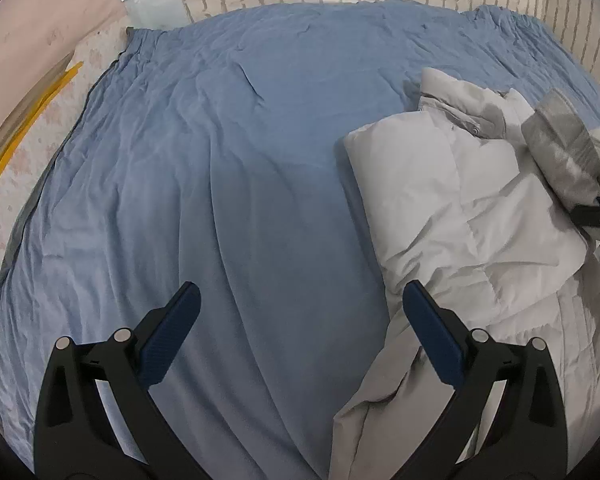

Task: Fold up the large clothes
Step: 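Lift the sleeve with the right tool, lay it across the body, open, then grasp the other sleeve cuff with the left tool and fold it across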

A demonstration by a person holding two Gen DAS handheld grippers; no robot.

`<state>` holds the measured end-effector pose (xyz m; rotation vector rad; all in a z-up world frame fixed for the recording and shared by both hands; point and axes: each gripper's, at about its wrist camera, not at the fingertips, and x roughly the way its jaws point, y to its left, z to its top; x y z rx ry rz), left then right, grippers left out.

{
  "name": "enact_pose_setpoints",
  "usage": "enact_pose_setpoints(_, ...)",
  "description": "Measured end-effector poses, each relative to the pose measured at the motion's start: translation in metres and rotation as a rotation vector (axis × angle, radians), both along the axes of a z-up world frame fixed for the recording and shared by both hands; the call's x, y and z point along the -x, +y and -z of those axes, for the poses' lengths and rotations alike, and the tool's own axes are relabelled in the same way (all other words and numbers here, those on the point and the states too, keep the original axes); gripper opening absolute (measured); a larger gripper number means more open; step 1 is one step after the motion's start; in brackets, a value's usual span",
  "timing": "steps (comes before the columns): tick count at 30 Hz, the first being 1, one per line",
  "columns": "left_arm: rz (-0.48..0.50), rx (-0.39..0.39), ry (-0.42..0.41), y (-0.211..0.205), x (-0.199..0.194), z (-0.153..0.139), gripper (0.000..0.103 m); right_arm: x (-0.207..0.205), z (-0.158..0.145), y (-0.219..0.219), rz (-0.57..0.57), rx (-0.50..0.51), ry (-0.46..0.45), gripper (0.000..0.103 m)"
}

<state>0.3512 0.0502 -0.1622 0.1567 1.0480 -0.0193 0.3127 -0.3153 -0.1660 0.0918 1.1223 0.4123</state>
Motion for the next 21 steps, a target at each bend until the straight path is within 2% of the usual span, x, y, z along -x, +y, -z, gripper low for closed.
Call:
enact_pose_setpoints(1,0.003,0.0,-0.001,-0.002,0.0,-0.001,0.1,0.004,-0.005,0.0,-0.006,0.009,-0.013,0.056)
enact_pose_setpoints(2,0.005,0.001,-0.003,-0.003,0.001,-0.002,0.1,0.008,-0.009,-0.001,-0.012,0.014,-0.027,0.061)
enact_pose_setpoints(9,0.049,0.0,-0.016,-0.028,0.003,-0.013,0.1,0.03,-0.043,-0.028,0.031,0.04,-0.086,0.061)
enact_pose_setpoints(12,0.068,0.013,-0.025,-0.041,0.005,-0.022,0.1,0.045,-0.063,-0.054,0.091,0.112,-0.151,0.066)
enact_pose_setpoints(14,0.086,0.041,-0.024,-0.056,0.004,-0.027,0.1,0.05,-0.073,-0.076,0.153,0.199,-0.189,0.07)
enact_pose_setpoints(16,0.105,0.057,-0.021,-0.071,0.002,-0.031,0.1,0.049,-0.075,-0.097,0.219,0.257,-0.19,0.071)
enact_pose_setpoints(19,0.147,0.066,-0.025,-0.098,0.003,-0.036,0.1,0.048,-0.075,-0.131,0.299,0.246,-0.173,0.071)
enact_pose_setpoints(21,0.172,0.099,-0.015,-0.114,0.002,-0.039,0.1,0.045,-0.071,-0.149,0.339,0.246,-0.156,0.073)
